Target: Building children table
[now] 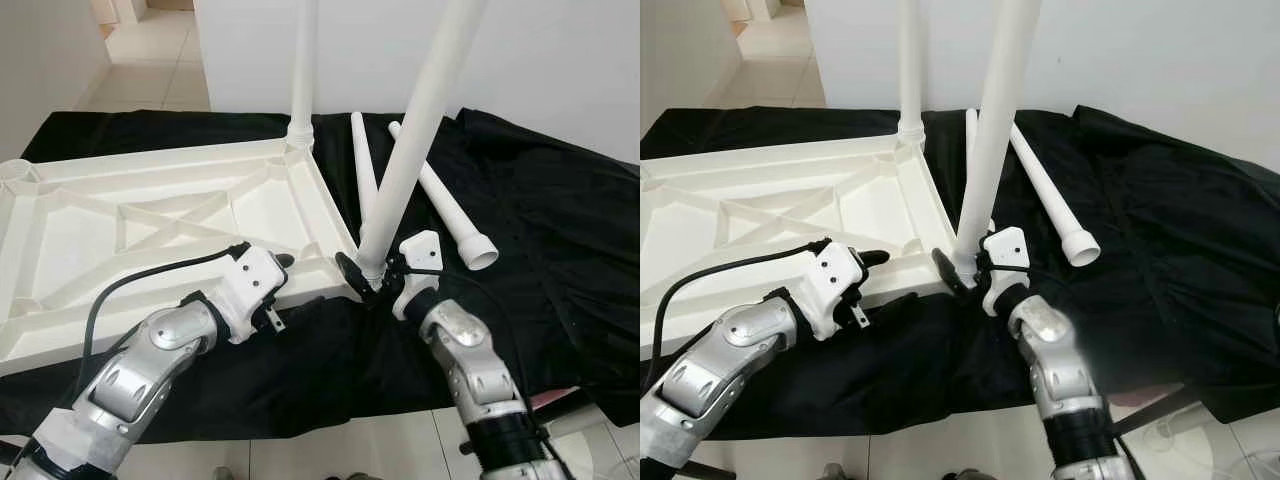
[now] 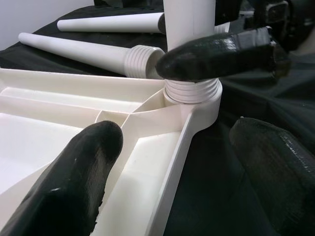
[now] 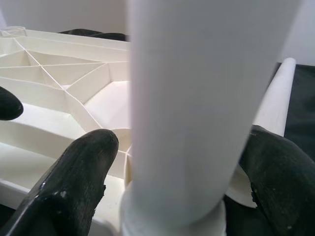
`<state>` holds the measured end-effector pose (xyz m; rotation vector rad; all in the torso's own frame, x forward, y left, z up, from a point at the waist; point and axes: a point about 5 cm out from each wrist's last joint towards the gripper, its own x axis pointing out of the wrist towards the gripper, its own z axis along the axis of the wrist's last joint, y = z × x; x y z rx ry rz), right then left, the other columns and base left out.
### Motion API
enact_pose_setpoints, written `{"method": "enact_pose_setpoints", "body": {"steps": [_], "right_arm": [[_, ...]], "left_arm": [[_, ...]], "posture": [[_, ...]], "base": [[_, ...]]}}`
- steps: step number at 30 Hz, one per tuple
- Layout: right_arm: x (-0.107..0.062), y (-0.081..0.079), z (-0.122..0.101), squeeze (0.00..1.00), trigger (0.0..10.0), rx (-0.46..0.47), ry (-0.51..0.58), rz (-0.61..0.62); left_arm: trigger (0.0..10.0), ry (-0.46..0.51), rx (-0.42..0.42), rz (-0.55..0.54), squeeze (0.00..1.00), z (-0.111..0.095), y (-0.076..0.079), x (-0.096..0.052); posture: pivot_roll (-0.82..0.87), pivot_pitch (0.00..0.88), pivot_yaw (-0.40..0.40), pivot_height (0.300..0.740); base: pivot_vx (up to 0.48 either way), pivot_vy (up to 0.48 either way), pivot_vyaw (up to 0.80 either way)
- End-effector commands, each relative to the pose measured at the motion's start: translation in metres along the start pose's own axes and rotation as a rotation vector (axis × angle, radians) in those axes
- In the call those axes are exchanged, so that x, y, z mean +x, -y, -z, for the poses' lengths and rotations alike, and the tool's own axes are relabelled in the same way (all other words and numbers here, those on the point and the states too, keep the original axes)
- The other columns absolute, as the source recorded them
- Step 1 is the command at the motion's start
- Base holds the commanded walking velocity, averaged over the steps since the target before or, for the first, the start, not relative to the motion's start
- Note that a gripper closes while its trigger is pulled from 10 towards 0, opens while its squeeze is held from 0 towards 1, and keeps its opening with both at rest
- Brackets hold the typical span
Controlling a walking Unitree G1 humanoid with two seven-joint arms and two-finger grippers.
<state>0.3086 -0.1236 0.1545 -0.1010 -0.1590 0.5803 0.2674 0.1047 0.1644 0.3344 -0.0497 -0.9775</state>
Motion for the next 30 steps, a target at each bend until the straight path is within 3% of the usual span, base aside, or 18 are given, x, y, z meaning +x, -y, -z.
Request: {"method": "enact_pose_setpoints", "body": {"steps": [1, 6, 16, 17, 18, 19, 21, 22, 23, 30], "right_arm": [[-0.001, 0.004, 0.002, 0.00, 10.0, 0.011, 0.001, -0.010], [0.007, 0.016, -0.001, 0.00, 10.0, -0.041, -0.002, -0.151], [0.012, 0.028, 0.003, 0.00, 10.0, -0.092, -0.027, -0.245], [0.013, 0.029, 0.004, 0.00, 9.1, -0.094, -0.025, -0.253], [0.013, 0.029, 0.004, 0.00, 9.1, -0.094, -0.025, -0.253], [0.014, 0.032, 0.005, 0.00, 4.7, -0.091, -0.025, -0.263], [0.015, 0.033, 0.006, 0.00, 4.4, -0.093, -0.028, -0.261], [0.015, 0.035, 0.006, 0.00, 5.1, -0.099, -0.028, -0.257], [0.015, 0.036, 0.006, 0.00, 7.1, -0.098, -0.025, -0.257], [0.015, 0.039, 0.005, 0.00, 6.5, -0.101, -0.012, -0.264]], "left_arm": [[10.0, -0.002, 0.002, 0.078, 0.00, 0.000, 0.006, 0.000], [10.0, -0.011, 0.013, 0.106, 0.00, 0.002, 0.010, 0.001], [10.0, -0.007, 0.016, 0.099, 0.00, 0.001, 0.008, 0.003], [10.0, -0.007, 0.019, 0.098, 0.00, 0.001, 0.007, 0.003], [10.0, -0.007, 0.019, 0.098, 0.00, 0.001, 0.007, 0.003], [10.0, -0.006, 0.021, 0.097, 0.00, 0.001, 0.006, 0.004], [10.0, -0.005, 0.022, 0.098, 0.00, 0.001, 0.006, 0.004], [10.0, -0.005, 0.022, 0.098, 0.00, 0.001, 0.006, 0.004], [10.0, -0.004, 0.023, 0.098, 0.00, 0.001, 0.007, 0.004], [10.0, -0.002, 0.022, 0.098, 0.00, 0.001, 0.007, 0.005]], "posture": [[-0.01, 0.090, -0.039, 0.740], [-0.01, 0.081, -0.035, 0.740], [-0.01, 0.068, -0.035, 0.740], [-0.01, 0.067, -0.035, 0.740], [-0.01, 0.067, -0.035, 0.740], [-0.01, 0.066, -0.035, 0.740], [-0.01, 0.064, -0.036, 0.740], [-0.01, 0.064, -0.036, 0.740], [-0.01, 0.061, -0.037, 0.740], [-0.01, 0.058, -0.041, 0.740]], "base": [[0.000, 0.000, 0.00], [0.000, 0.000, 0.00], [0.000, 0.000, 0.00], [0.000, 0.000, 0.00], [0.000, 0.000, 0.00], [0.000, 0.000, 0.00], [0.000, 0.000, 0.00], [0.000, 0.000, 0.00], [0.000, 0.000, 0.00], [0.000, 0.000, 0.00]]}}
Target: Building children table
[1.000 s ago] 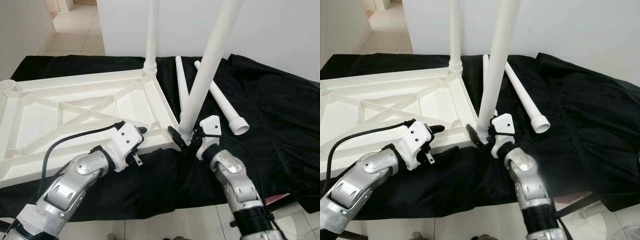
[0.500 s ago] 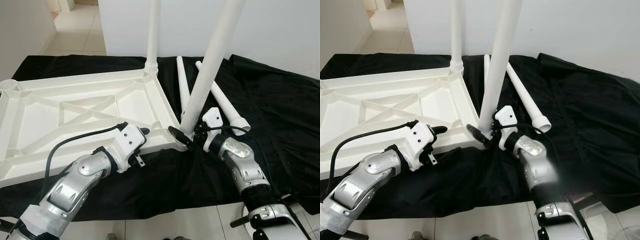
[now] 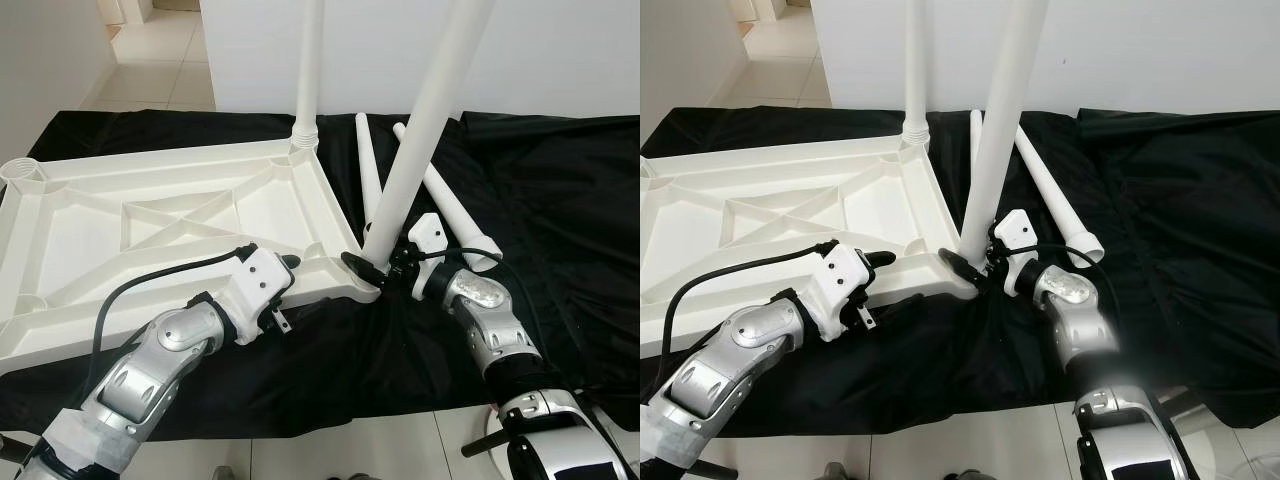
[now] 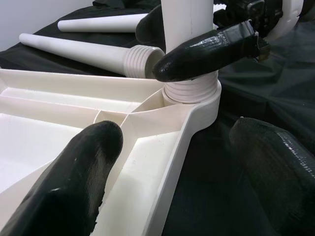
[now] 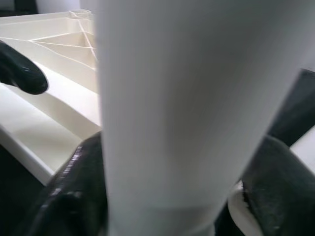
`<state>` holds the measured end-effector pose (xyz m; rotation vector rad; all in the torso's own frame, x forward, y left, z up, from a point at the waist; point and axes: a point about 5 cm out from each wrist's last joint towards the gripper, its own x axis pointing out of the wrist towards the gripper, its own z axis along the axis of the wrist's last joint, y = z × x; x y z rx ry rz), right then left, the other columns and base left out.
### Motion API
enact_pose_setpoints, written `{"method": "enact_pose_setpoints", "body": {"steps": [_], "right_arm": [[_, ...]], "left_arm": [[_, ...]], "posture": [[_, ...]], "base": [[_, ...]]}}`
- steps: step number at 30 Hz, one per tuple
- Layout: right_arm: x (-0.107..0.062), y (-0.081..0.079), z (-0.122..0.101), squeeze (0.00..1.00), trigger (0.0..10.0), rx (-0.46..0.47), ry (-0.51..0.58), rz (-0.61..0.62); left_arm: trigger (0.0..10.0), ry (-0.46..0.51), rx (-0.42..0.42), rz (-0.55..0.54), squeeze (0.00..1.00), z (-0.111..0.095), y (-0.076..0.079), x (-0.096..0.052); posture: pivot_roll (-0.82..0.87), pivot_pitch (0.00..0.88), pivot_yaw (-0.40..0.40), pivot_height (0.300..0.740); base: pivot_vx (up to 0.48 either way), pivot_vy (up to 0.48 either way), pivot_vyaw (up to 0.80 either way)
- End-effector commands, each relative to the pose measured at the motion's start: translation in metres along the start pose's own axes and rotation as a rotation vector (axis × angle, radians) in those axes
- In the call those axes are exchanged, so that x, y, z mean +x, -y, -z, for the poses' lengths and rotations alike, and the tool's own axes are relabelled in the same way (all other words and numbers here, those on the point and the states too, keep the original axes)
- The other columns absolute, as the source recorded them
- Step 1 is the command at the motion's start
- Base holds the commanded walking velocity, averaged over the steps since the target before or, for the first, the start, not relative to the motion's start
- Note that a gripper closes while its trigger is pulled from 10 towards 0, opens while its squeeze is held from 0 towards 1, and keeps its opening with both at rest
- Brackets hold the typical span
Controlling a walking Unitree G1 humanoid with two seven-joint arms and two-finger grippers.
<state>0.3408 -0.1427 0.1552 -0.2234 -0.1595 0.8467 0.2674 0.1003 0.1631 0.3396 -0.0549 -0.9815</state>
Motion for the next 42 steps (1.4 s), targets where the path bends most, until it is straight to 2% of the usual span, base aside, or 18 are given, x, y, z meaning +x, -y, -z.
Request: {"method": "enact_pose_setpoints", "body": {"steps": [1, 2, 3, 8, 9, 12, 20, 23, 26, 30, 33, 36, 37, 42], "right_arm": [[-0.003, 0.005, -0.001, 0.00, 4.2, -0.008, 0.005, 0.010], [-0.003, 0.005, -0.001, 0.00, 4.2, -0.008, 0.005, 0.010], [-0.005, 0.005, 0.000, 0.00, 0.0, -0.006, 0.009, 0.009], [-0.007, 0.004, 0.004, 0.00, 0.0, 0.019, 0.003, 0.010], [-0.009, 0.002, 0.008, 0.00, 10.0, 0.046, -0.010, 0.018], [-0.011, -0.003, 0.010, 0.00, 10.0, 0.085, -0.007, 0.037], [-0.010, -0.011, 0.011, 0.00, 10.0, 0.105, -0.019, 0.098], [-0.010, -0.012, 0.012, 0.00, 10.0, 0.130, -0.022, 0.187], [-0.010, -0.013, 0.012, 0.00, 10.0, 0.136, -0.024, 0.197], [-0.008, -0.022, 0.010, 0.00, 10.0, 0.144, -0.024, 0.275], [-0.005, -0.030, 0.007, 0.00, 10.0, 0.170, -0.026, 0.346], [-0.002, -0.038, 0.007, 0.00, 10.0, 0.255, -0.047, 0.538], [-0.002, -0.038, 0.007, 0.00, 10.0, 0.255, -0.047, 0.538], [0.001, -0.054, 0.008, 0.00, 10.0, 0.325, -0.065, 0.738]], "left_arm": [[10.0, -0.003, 0.014, 0.097, 0.00, 0.001, 0.006, 0.002], [10.0, -0.003, 0.014, 0.097, 0.00, 0.001, 0.006, 0.002], [10.0, -0.001, 0.014, 0.101, 0.00, 0.001, 0.007, 0.003], [10.0, 0.001, 0.013, 0.103, 0.00, 0.001, 0.008, 0.003], [10.0, 0.001, 0.009, 0.104, 0.00, 0.002, 0.009, 0.003], [10.0, -0.001, 0.005, 0.107, 0.00, 0.002, 0.011, 0.003], [10.0, -0.002, 0.006, 0.110, 0.00, 0.003, 0.012, 0.002], [10.0, -0.004, 0.006, 0.110, 0.00, 0.003, 0.012, 0.002], [10.0, -0.005, 0.006, 0.110, 0.00, 0.003, 0.012, 0.002], [10.0, -0.008, 0.008, 0.110, 0.00, 0.003, 0.012, 0.000], [10.0, -0.010, 0.008, 0.109, 0.00, 0.003, 0.011, 0.000], [10.0, -0.013, 0.012, 0.106, 0.00, 0.003, 0.010, -0.001], [10.0, -0.013, 0.012, 0.106, 0.00, 0.003, 0.010, -0.001], [10.0, -0.015, 0.011, 0.104, 0.00, 0.003, 0.009, -0.002]], "posture": [[-0.02, 0.057, -0.043, 0.740], [-0.02, 0.057, -0.043, 0.740], [-0.02, 0.059, -0.047, 0.740], [-0.02, 0.060, -0.049, 0.740], [-0.02, 0.060, -0.051, 0.740], [-0.02, 0.061, -0.053, 0.740], [-0.03, 0.062, -0.055, 0.740], [-0.03, 0.064, -0.056, 0.740], [-0.03, 0.065, -0.057, 0.740], [-0.03, 0.067, -0.056, 0.740], [-0.03, 0.068, -0.056, 0.740], [-0.03, 0.067, -0.057, 0.740], [-0.03, 0.067, -0.057, 0.740], [-0.03, 0.069, -0.055, 0.740]], "base": [[0.000, 0.000, 0.00], [0.000, 0.000, 0.00], [0.000, 0.000, 0.00], [0.000, 0.000, 0.00], [0.000, 0.000, 0.00], [0.000, 0.000, 0.00], [0.000, 0.000, 0.00], [0.000, 0.000, 0.00], [0.000, 0.000, 0.00], [0.000, 0.000, 0.00], [0.000, 0.000, 0.00], [0.000, 0.000, 0.00], [0.000, 0.000, 0.00], [0.000, 0.000, 0.00]]}}
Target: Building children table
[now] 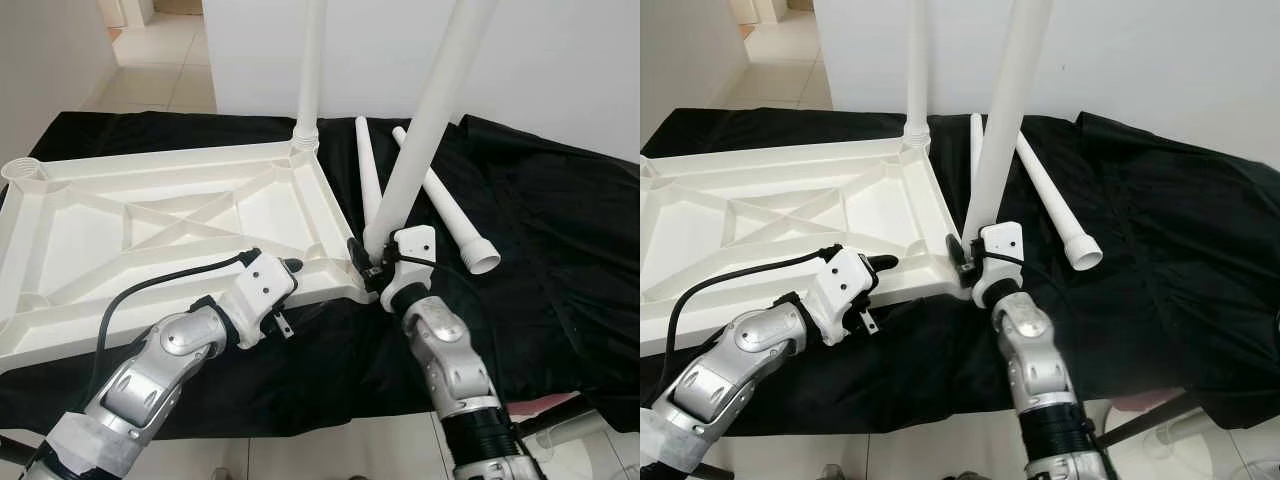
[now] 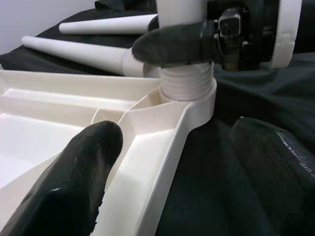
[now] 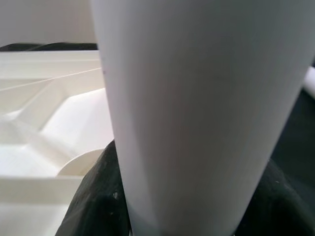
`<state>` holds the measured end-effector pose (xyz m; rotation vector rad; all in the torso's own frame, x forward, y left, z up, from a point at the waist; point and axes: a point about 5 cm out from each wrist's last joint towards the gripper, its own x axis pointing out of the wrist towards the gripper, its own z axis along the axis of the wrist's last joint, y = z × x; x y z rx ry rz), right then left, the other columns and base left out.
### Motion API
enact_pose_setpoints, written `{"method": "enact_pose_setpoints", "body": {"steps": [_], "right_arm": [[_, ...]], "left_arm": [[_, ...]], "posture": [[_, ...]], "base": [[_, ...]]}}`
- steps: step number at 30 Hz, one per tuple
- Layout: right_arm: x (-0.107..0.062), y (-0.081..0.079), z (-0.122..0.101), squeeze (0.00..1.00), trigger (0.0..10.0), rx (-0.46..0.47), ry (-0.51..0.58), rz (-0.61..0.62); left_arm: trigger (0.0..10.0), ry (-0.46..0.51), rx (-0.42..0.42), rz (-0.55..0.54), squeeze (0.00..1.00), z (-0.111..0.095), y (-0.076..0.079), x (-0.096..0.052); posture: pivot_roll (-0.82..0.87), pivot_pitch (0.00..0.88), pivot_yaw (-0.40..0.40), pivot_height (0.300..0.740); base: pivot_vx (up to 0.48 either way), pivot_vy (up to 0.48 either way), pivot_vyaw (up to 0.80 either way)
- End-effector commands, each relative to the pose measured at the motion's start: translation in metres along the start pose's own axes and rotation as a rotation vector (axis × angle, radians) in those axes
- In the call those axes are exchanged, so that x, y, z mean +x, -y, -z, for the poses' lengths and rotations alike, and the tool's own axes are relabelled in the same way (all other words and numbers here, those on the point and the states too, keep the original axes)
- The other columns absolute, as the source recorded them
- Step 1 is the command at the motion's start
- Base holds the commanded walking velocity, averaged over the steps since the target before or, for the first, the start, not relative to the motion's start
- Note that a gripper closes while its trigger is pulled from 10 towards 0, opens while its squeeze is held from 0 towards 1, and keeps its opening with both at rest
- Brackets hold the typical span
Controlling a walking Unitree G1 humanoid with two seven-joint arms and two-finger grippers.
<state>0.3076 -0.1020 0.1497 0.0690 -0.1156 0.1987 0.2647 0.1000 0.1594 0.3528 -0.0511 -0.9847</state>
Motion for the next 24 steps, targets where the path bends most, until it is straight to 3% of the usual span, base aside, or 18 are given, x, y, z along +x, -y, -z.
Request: {"method": "enact_pose_setpoints", "body": {"steps": [1, 5, 11, 12, 19, 20, 21, 22, 23, 24], "right_arm": [[-0.006, 0.007, 0.015, 0.00, 10.0, 0.051, -0.075, 0.082], [-0.009, -0.001, 0.016, 0.00, 10.0, 0.096, -0.093, 0.175], [-0.011, -0.014, 0.009, 0.01, 10.0, 0.103, -0.068, 0.129], [-0.011, -0.012, 0.007, 1.00, 10.0, 0.095, -0.058, 0.124], [-0.011, -0.008, 0.002, 1.00, 10.0, 0.085, -0.023, 0.083], [-0.010, -0.002, -0.002, 1.00, 10.0, 0.052, -0.005, 0.050], [-0.009, 0.003, -0.003, 0.50, 10.0, 0.025, -0.003, 0.027], [-0.009, 0.003, -0.003, 0.50, 10.0, 0.025, -0.003, 0.027], [-0.008, 0.007, -0.003, 0.00, 10.0, 0.021, -0.006, -0.017], [-0.008, 0.010, -0.003, 0.00, 10.0, 0.022, -0.008, -0.047]], "left_arm": [[10.0, -0.006, 0.002, 0.100, 0.00, 0.001, 0.006, -0.001], [10.0, -0.007, 0.001, 0.098, 0.00, 0.001, 0.006, -0.002], [10.0, -0.011, 0.000, 0.103, 0.00, 0.001, 0.007, -0.002], [10.0, -0.012, 0.000, 0.106, 0.00, 0.002, 0.008, -0.002], [10.0, -0.014, 0.002, 0.101, 0.00, 0.002, 0.007, -0.003], [10.0, -0.014, 0.001, 0.095, 0.00, 0.002, 0.006, -0.003], [10.0, -0.015, 0.001, 0.094, 0.00, 0.002, 0.005, -0.003], [10.0, -0.015, 0.001, 0.094, 0.00, 0.002, 0.005, -0.003], [10.0, -0.015, 0.002, 0.093, 0.00, 0.002, 0.005, -0.003], [10.0, -0.016, 0.003, 0.093, 0.00, 0.002, 0.005, -0.003]], "posture": [[-0.03, 0.069, -0.055, 0.740], [-0.02, 0.071, -0.057, 0.740], [-0.02, 0.072, -0.053, 0.740], [-0.02, 0.072, -0.053, 0.740], [-0.02, 0.075, -0.049, 0.740], [-0.02, 0.077, -0.049, 0.740], [-0.02, 0.078, -0.048, 0.740], [-0.02, 0.078, -0.048, 0.740], [-0.02, 0.081, -0.048, 0.740], [-0.02, 0.081, -0.048, 0.740]], "base": [[0.000, 0.000, 0.00], [0.000, 0.000, 0.00], [0.000, 0.000, 0.00], [0.000, 0.000, 0.00], [0.000, 0.000, 0.00], [0.000, 0.000, 0.00], [0.000, 0.000, 0.00], [0.000, 0.000, 0.00], [0.000, 0.000, 0.00], [0.000, 0.000, 0.00]]}}
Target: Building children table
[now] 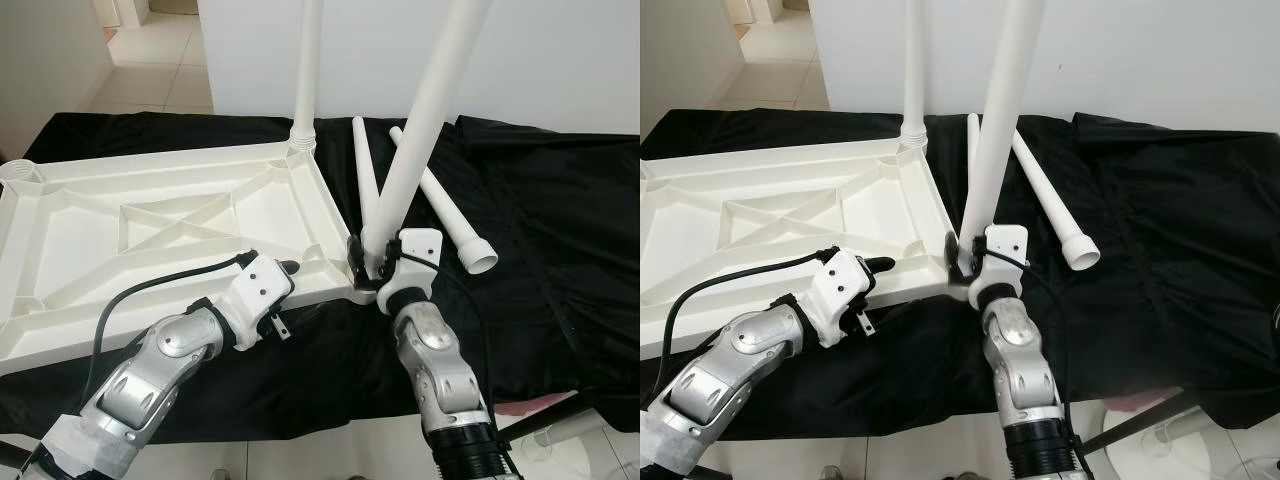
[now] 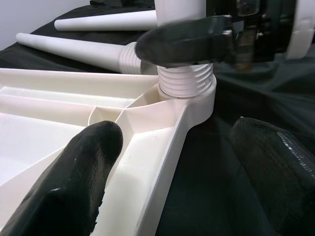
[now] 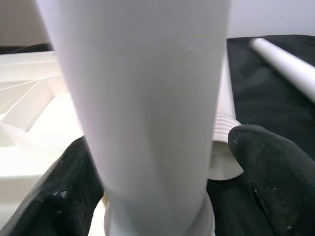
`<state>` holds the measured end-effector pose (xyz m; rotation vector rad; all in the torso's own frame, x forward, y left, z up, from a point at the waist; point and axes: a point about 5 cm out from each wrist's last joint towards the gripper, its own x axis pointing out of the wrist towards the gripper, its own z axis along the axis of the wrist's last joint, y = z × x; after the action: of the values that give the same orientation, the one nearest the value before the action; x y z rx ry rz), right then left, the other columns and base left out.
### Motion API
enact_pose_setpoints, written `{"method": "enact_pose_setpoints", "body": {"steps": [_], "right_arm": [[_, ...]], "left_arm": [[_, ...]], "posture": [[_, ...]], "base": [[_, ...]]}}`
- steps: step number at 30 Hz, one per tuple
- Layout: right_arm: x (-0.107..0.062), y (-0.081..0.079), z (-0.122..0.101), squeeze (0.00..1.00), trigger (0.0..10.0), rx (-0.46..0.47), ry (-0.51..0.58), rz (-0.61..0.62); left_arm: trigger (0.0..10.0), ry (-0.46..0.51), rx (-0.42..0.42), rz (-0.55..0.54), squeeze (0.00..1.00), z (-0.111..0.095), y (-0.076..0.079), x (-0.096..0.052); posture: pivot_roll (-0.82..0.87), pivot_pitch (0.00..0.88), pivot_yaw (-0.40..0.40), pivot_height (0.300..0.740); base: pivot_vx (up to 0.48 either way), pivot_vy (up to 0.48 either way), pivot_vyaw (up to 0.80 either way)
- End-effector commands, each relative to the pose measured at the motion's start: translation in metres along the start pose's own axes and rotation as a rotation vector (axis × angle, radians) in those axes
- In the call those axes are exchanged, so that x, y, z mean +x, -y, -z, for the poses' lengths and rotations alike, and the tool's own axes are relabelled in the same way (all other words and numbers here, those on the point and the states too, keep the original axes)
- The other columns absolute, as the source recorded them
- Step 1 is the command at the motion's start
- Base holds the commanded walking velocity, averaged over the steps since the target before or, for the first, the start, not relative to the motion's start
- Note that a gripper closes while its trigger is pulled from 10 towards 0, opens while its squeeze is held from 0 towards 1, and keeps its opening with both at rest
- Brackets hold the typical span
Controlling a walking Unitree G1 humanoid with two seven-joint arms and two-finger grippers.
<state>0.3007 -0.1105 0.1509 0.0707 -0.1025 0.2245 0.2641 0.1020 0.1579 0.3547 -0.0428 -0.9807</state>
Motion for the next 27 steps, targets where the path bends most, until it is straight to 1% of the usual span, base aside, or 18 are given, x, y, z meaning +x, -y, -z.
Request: {"method": "enact_pose_setpoints", "body": {"steps": [1, 2, 3, 4, 5, 6, 9, 10, 12, 14, 16, 20, 21, 22, 23, 24, 25, 27], "right_arm": [[0.000, 0.003, -0.001, 0.00, 10.0, 0.017, 0.005, -0.022], [0.001, 0.007, 0.000, 0.00, 10.0, 0.013, 0.008, -0.068], [0.002, 0.013, 0.000, 0.00, 10.0, -0.025, 0.012, -0.146], [0.002, 0.013, 0.000, 0.00, 10.0, -0.025, 0.012, -0.146], [0.004, 0.020, 0.001, 0.00, 10.0, -0.073, 0.006, -0.222], [0.004, 0.020, 0.001, 0.00, 10.0, -0.073, 0.006, -0.222], [0.007, 0.025, 0.001, 0.00, 10.0, -0.114, -0.002, -0.340], [0.007, 0.025, 0.001, 0.00, 10.0, -0.114, -0.002, -0.340], [0.011, 0.027, 0.001, 0.00, 10.0, -0.151, -0.005, -0.399], [0.013, 0.027, 0.001, 0.00, 10.0, -0.164, -0.007, -0.410], [0.017, 0.025, -0.001, 0.00, 10.0, -0.198, -0.003, -0.479], [0.025, 0.025, -0.003, 0.00, 10.0, -0.219, -0.001, -0.543], [0.029, 0.026, -0.003, 0.00, 3.5, -0.224, -0.009, -0.567], [0.033, 0.028, -0.004, 0.00, 3.5, -0.236, -0.016, -0.579], [0.033, 0.028, -0.004, 0.00, 3.5, -0.236, -0.016, -0.579], [0.036, 0.031, -0.004, 0.00, 0.0, -0.242, -0.028, -0.604], [0.036, 0.031, -0.004, 0.00, 0.0, -0.242, -0.028, -0.604], [0.037, 0.037, -0.002, 0.00, 0.0, -0.244, -0.058, -0.632]], "left_arm": [[10.0, -0.008, 0.005, 0.096, 0.00, 0.000, 0.005, -0.001], [10.0, -0.007, 0.005, 0.097, 0.00, 0.000, 0.006, -0.001], [10.0, -0.006, 0.004, 0.099, 0.00, 0.000, 0.006, 0.000], [10.0, -0.006, 0.004, 0.099, 0.00, 0.000, 0.006, 0.000], [10.0, -0.012, 0.011, 0.096, 0.00, 0.000, 0.006, 0.000], [10.0, -0.012, 0.011, 0.096, 0.00, 0.000, 0.006, 0.000], [10.0, -0.015, 0.010, 0.086, 0.00, 0.000, 0.004, -0.002], [10.0, -0.015, 0.010, 0.086, 0.00, 0.000, 0.004, -0.002], [10.0, -0.017, 0.013, 0.080, 0.00, 0.000, 0.002, -0.003], [10.0, -0.019, 0.015, 0.078, 0.00, 0.000, 0.001, -0.004], [10.0, -0.024, 0.015, 0.071, 0.00, 0.001, -0.001, -0.005], [10.0, -0.019, 0.006, 0.064, 0.00, 0.000, -0.003, -0.005], [10.0, -0.013, 0.002, 0.058, 0.00, -0.002, -0.005, -0.005], [10.0, -0.011, 0.004, 0.055, 0.00, -0.002, -0.005, -0.004], [10.0, -0.011, 0.004, 0.055, 0.00, -0.002, -0.005, -0.004], [10.0, -0.011, 0.006, 0.052, 0.00, -0.002, -0.006, -0.004], [10.0, -0.011, 0.006, 0.052, 0.00, -0.002, -0.006, -0.004], [10.0, -0.013, 0.010, 0.048, 0.00, -0.002, -0.007, -0.004]], "posture": [[-0.02, 0.081, -0.048, 0.740], [-0.02, 0.087, -0.045, 0.740], [-0.02, 0.089, -0.044, 0.740], [-0.02, 0.089, -0.044, 0.740], [-0.02, 0.090, -0.042, 0.740], [-0.02, 0.090, -0.042, 0.740], [-0.01, 0.091, -0.039, 0.740], [-0.01, 0.091, -0.039, 0.740], [0.00, 0.090, -0.037, 0.740], [0.00, 0.090, -0.037, 0.740], [0.00, 0.090, -0.034, 0.740], [0.00, 0.090, -0.034, 0.740], [0.00, 0.086, -0.036, 0.740], [0.00, 0.086, -0.036, 0.740], [0.00, 0.086, -0.036, 0.740], [0.00, 0.083, -0.041, 0.740], [0.00, 0.083, -0.041, 0.740], [0.00, 0.082, -0.042, 0.740]], "base": [[0.000, 0.000, 0.00], [0.000, 0.000, 0.00], [0.000, 0.000, 0.00], [0.000, 0.000, 0.00], [0.000, 0.000, 0.00], [0.000, 0.000, 0.00], [0.000, 0.000, 0.00], [0.000, 0.000, 0.00], [0.000, 0.000, 0.00], [0.000, 0.000, 0.00], [0.000, 0.000, 0.00], [0.000, 0.000, 0.00], [0.000, 0.000, 0.00], [0.000, 0.000, 0.00], [0.000, 0.000, 0.00], [0.000, 0.000, 0.00], [0.000, 0.000, 0.00], [0.000, 0.000, 0.00]]}}
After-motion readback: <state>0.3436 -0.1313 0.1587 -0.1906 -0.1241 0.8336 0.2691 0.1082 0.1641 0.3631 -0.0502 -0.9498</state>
